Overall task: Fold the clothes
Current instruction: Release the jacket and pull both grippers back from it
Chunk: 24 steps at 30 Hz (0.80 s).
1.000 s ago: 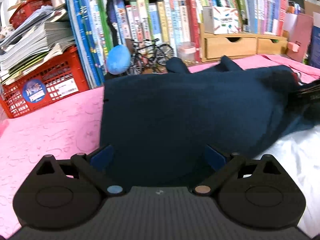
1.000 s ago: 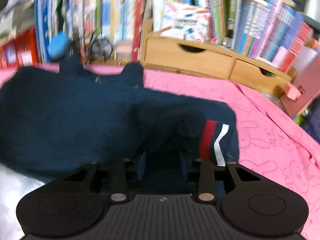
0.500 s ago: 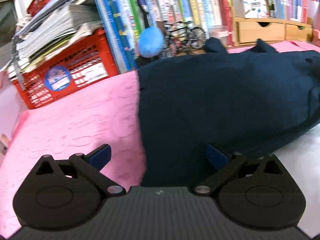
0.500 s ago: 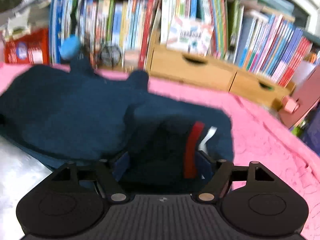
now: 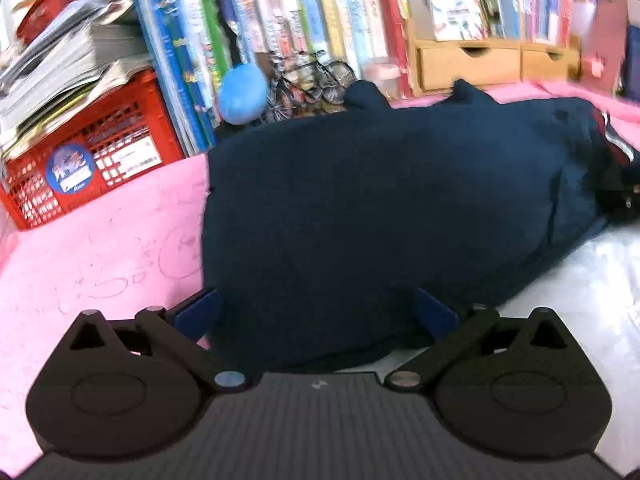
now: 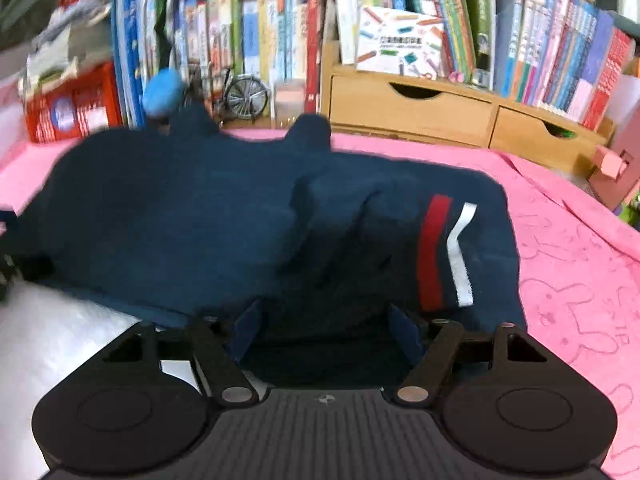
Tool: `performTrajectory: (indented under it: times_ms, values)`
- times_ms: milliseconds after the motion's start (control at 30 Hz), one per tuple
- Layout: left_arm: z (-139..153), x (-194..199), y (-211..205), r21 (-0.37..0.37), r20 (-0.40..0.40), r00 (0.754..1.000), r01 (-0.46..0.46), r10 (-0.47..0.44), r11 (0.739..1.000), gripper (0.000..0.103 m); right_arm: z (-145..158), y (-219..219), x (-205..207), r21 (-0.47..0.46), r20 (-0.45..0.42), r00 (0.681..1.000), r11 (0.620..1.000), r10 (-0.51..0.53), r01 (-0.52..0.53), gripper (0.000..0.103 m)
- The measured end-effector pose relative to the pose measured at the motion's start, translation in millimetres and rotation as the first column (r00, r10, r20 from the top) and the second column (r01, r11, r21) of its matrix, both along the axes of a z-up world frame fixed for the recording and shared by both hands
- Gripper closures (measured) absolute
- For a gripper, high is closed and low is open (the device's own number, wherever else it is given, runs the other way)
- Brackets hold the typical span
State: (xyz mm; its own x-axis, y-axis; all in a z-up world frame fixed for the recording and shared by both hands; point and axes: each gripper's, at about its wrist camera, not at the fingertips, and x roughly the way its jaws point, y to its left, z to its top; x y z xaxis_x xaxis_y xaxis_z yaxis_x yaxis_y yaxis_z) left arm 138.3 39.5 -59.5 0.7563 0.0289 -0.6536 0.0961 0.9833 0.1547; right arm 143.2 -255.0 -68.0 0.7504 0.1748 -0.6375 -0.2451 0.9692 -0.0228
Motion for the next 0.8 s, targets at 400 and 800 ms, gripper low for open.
performTrajectory:
  times_ms: [400,800]
  values:
    - [0.9,-12.3,-18.7,0.073,0.042,0.999,0.014,-0.017,0.997,0.000,11.3,101.7,-21.1,-0.006,0.025,0.979,0.979,0.203,-0.203,0.022]
    - [38.7,-83.2,-7.8,-0.091,-0.032,0.999,0.006,-0.009,0.996,0.001,1.1,68.6,-107.1,0.139,-0.066,0.998,0.990,0.007,0.002,0.002]
